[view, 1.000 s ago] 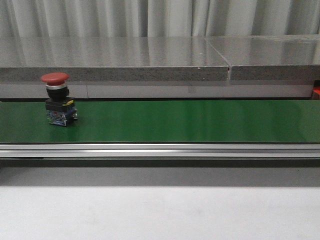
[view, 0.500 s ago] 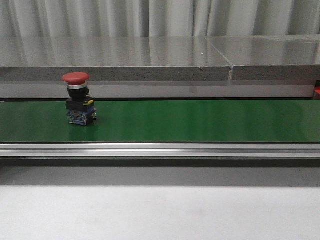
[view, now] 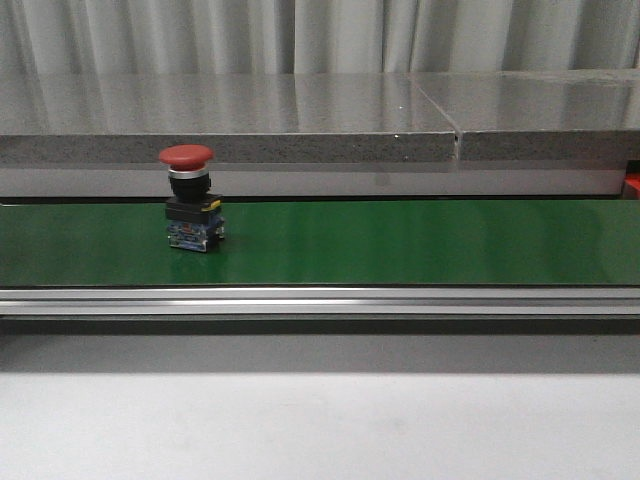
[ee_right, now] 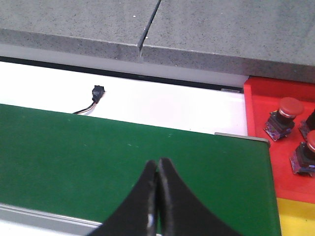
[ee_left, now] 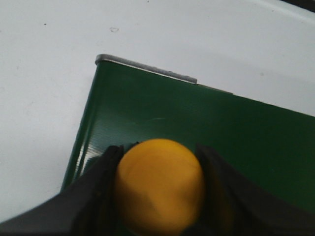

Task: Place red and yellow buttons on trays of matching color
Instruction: 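Grasp the yellow push button with the left gripper, set it on belt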

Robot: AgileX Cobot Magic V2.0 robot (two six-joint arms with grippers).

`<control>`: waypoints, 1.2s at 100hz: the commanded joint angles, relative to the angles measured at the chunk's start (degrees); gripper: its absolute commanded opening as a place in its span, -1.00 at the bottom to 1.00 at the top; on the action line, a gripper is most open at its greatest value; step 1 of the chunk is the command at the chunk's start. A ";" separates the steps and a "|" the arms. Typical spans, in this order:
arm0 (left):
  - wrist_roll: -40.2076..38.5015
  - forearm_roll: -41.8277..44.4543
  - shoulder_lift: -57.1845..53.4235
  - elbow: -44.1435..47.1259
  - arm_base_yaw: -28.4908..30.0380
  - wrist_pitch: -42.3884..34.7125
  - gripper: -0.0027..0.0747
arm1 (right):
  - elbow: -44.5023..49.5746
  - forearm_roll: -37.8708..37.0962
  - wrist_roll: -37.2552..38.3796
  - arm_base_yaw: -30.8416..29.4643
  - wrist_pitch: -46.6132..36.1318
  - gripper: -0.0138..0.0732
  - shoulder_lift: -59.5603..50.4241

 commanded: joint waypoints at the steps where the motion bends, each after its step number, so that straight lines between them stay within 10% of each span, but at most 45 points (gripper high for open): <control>1: 0.07 -0.78 -2.49 -0.69 -0.39 -3.89 -0.90 | -1.81 0.89 -0.40 0.00 -3.52 -0.96 -0.33; 18: 0.07 -0.78 -2.49 -0.69 -0.52 -2.97 -0.76 | -1.81 0.89 -0.40 0.00 -3.52 -0.96 -0.33; 49: 0.07 -1.37 -2.49 -0.81 -0.63 -4.03 0.65 | -1.81 0.89 -0.40 0.00 -3.57 -0.96 -0.33; 120: 4.49 -2.51 -7.14 -8.28 -4.70 -3.33 0.67 | -1.81 0.89 -0.40 0.00 -3.57 -0.96 -0.33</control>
